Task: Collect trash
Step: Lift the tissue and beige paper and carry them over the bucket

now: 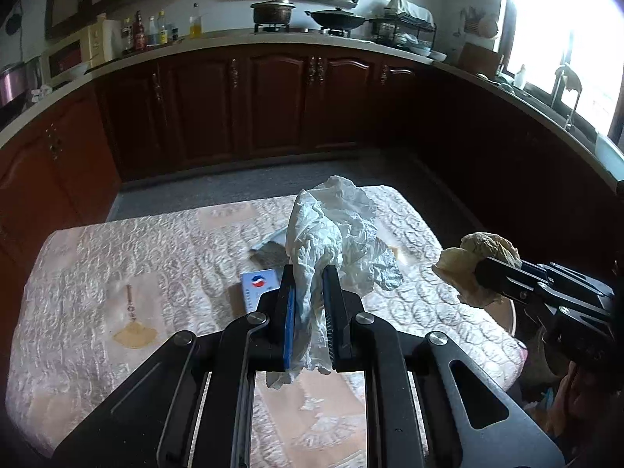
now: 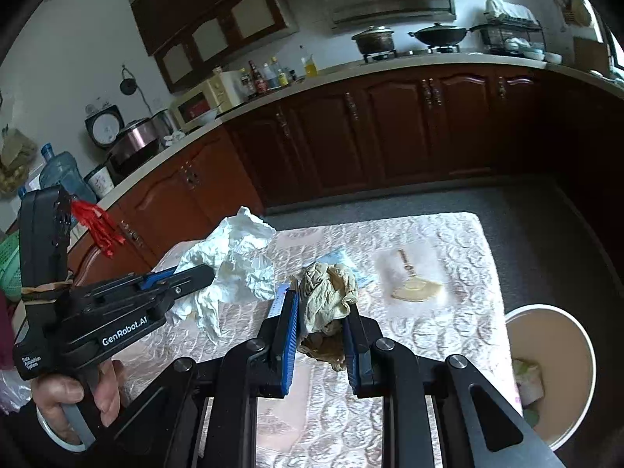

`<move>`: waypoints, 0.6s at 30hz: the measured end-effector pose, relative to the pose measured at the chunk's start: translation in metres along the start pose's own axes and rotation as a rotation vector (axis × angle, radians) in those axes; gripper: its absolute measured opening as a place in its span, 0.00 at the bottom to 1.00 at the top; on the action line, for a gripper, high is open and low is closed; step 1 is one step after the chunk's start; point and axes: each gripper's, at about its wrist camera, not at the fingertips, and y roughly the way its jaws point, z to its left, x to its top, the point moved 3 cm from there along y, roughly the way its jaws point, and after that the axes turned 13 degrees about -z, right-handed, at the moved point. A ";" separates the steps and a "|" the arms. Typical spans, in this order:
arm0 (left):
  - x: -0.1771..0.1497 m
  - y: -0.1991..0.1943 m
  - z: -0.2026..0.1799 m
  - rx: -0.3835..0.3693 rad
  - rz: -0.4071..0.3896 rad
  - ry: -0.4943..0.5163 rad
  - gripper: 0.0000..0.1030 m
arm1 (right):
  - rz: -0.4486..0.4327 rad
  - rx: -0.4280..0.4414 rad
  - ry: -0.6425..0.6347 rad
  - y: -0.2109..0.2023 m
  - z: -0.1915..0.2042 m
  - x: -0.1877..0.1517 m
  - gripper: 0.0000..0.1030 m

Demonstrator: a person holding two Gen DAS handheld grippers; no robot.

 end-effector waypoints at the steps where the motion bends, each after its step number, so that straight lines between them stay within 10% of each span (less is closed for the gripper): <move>1: 0.000 0.000 -0.004 -0.004 -0.002 0.002 0.10 | -0.003 -0.007 0.001 -0.002 -0.003 0.001 0.19; 18: 0.011 0.019 -0.080 -0.109 0.004 0.057 0.10 | -0.046 -0.131 0.009 -0.037 -0.049 0.012 0.19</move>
